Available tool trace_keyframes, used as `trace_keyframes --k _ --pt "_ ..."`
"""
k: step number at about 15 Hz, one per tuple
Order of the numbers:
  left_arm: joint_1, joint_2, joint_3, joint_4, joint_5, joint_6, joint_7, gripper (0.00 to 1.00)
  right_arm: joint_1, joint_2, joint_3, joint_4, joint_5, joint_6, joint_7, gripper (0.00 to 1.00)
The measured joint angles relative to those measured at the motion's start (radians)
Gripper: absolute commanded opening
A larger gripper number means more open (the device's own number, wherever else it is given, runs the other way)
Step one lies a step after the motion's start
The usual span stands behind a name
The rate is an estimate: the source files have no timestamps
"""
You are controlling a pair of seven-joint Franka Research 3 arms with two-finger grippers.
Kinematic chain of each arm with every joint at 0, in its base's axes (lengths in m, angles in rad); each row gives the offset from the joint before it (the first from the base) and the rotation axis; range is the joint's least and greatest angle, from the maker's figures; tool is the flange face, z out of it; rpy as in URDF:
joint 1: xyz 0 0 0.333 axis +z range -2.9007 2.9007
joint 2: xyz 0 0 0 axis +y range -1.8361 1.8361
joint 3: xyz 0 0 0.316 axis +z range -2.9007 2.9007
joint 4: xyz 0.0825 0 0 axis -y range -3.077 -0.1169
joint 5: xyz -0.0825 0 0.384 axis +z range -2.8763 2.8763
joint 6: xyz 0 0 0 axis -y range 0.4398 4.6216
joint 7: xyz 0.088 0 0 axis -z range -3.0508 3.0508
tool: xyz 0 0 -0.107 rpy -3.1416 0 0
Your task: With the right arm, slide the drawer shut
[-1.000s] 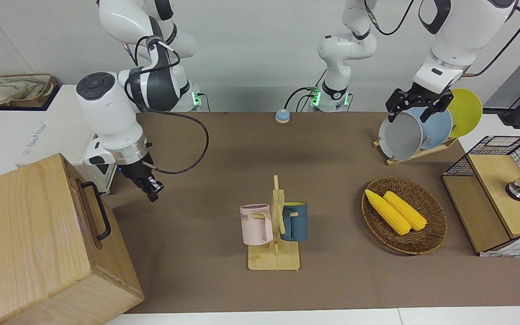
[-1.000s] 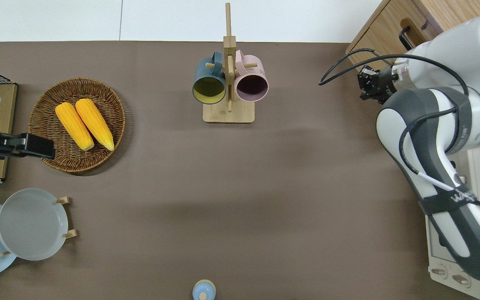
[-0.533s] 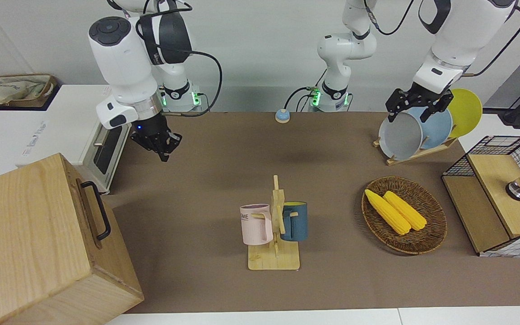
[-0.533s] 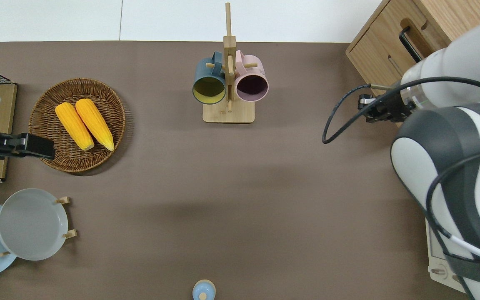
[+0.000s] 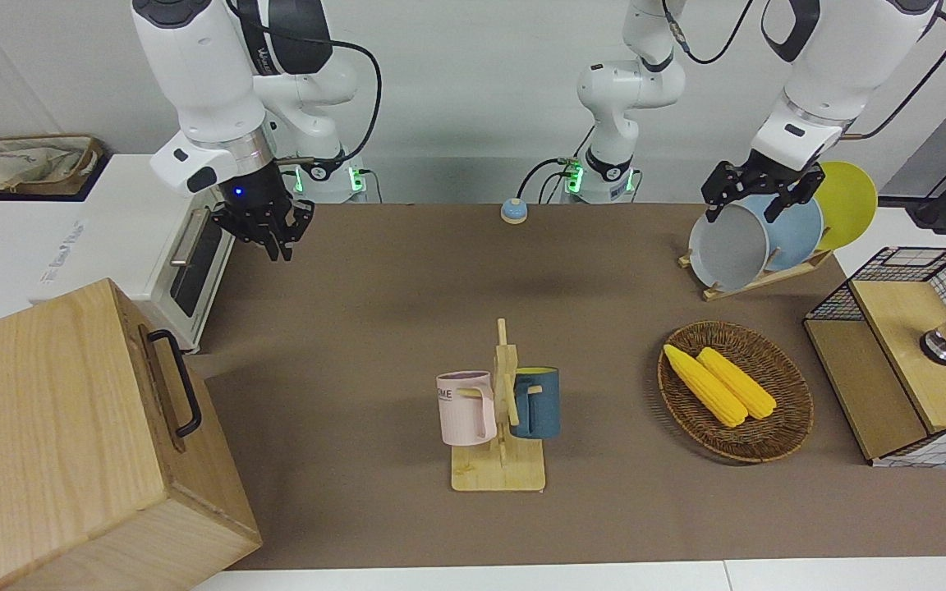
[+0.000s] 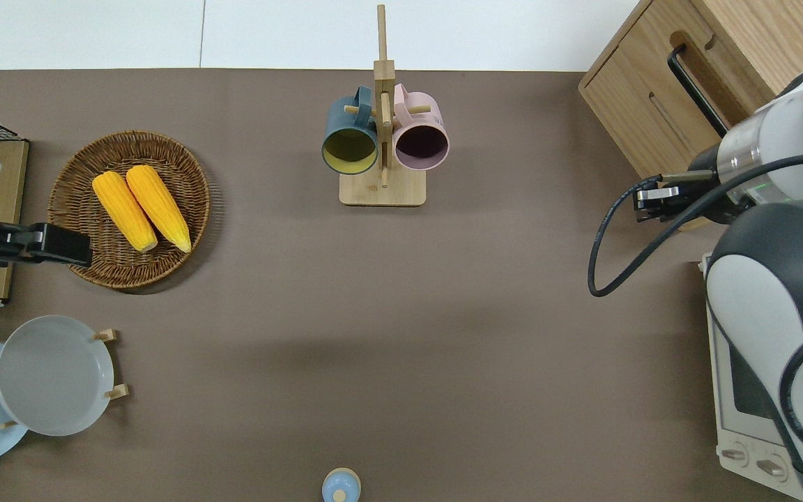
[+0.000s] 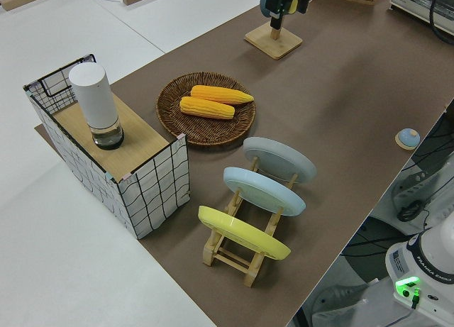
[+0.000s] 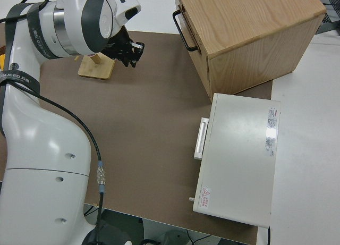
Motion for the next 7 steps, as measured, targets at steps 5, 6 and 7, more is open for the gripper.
trace_keyframes --k 5,6,7 --pt "0.0 0.0 0.0 0.0 0.0 0.0 0.0 0.99 -0.002 0.0 -0.007 -0.002 0.0 -0.008 -0.006 0.985" --pt "0.0 0.0 0.0 0.0 0.0 0.0 0.0 0.99 -0.002 0.0 -0.008 -0.002 0.0 -0.008 -0.01 0.985" --pt "0.0 0.0 0.0 0.0 0.0 0.0 0.0 0.99 -0.001 0.0 -0.008 -0.002 0.0 -0.009 -0.011 0.985"
